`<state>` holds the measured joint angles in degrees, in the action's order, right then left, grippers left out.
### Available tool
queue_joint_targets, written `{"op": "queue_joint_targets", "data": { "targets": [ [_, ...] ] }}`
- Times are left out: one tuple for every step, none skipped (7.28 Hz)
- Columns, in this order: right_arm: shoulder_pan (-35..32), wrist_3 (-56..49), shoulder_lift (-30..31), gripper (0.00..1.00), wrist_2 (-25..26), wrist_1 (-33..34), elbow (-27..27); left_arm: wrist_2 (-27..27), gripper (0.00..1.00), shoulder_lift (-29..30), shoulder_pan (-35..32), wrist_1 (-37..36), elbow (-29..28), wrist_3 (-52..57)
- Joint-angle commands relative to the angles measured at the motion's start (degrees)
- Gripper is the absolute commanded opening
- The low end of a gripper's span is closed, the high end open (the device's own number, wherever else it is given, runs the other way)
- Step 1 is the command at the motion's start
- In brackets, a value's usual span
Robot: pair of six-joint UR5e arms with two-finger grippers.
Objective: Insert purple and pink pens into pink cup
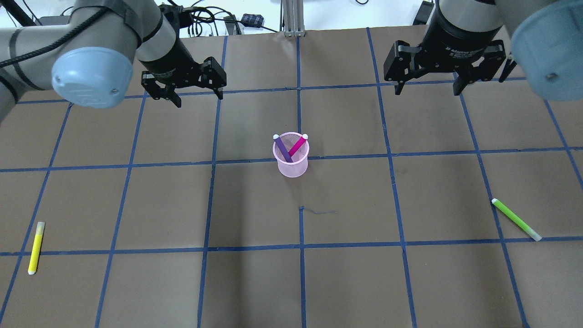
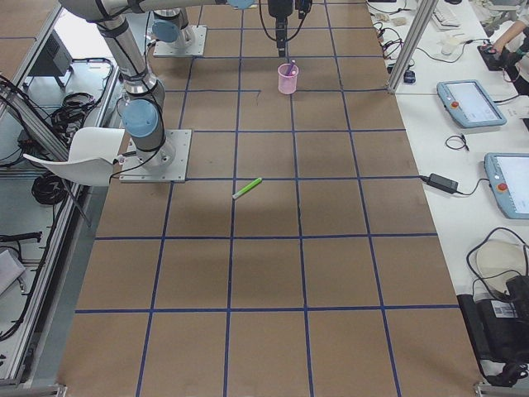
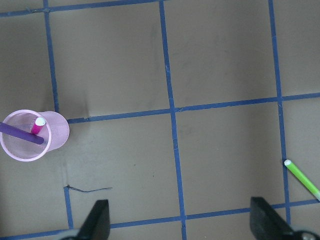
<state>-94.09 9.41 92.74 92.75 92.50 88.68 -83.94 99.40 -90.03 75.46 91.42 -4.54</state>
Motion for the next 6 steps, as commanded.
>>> {"op": "queue_joint_targets", "data": {
  "targets": [
    [0.1,-0.1,0.1,1.00,0.2,0.1,0.0,-7.0,1.00,-4.5,2.9,5.7,0.6,5.7],
    [0.1,0.0,0.1,1.00,0.2,-0.2,0.0,-9.9,1.00,-6.6,2.8,9.7,0.7,7.7],
    [0.1,0.0,0.1,1.00,0.2,-0.3,0.0,-8.4,1.00,-8.7,2.9,12.4,0.9,8.4],
    [0.2,0.0,0.1,1.00,0.2,-0.3,0.0,-6.9,1.00,-10.3,2.8,13.0,1.0,9.4],
    [0.2,0.0,0.1,1.00,0.2,-0.3,0.0,-6.8,1.00,-11.8,2.8,13.6,1.4,9.5],
    [0.2,0.0,0.1,1.00,0.2,-0.3,0.0,-6.6,1.00,-12.6,2.8,14.3,1.7,9.5]
  ]
}}
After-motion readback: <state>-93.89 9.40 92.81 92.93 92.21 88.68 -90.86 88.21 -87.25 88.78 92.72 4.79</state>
